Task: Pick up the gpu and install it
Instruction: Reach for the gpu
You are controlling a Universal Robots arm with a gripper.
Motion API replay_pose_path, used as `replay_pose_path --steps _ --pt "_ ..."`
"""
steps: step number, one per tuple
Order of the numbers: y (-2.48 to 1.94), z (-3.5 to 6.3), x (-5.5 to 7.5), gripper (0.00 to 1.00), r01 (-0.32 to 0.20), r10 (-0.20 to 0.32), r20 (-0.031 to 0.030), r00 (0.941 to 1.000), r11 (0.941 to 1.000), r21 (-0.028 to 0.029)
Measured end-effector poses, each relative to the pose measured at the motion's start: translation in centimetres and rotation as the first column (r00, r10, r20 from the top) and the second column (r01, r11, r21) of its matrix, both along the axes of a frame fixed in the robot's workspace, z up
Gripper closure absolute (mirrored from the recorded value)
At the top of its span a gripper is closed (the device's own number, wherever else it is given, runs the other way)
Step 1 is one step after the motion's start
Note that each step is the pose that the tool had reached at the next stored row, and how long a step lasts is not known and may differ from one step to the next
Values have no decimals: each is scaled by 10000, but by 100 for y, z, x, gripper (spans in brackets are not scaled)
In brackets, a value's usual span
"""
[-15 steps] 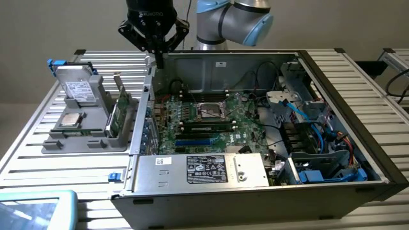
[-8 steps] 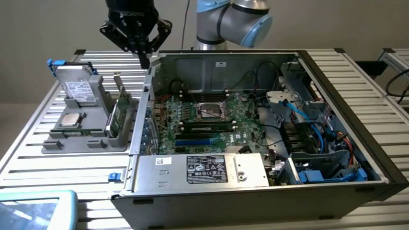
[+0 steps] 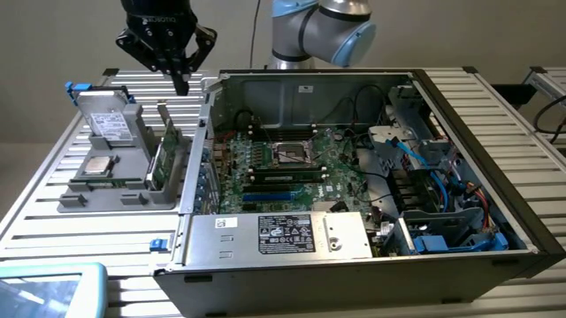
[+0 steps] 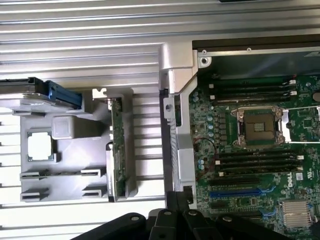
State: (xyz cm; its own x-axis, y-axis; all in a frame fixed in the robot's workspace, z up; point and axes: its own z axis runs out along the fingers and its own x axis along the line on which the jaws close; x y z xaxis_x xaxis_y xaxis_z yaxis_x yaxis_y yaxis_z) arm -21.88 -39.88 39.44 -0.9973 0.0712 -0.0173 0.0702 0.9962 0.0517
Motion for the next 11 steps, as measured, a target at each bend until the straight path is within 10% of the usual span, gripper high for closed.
replay_pose_path --steps 11 --pt "0 -13 -354 89 -13 13 0 10000 10000 5"
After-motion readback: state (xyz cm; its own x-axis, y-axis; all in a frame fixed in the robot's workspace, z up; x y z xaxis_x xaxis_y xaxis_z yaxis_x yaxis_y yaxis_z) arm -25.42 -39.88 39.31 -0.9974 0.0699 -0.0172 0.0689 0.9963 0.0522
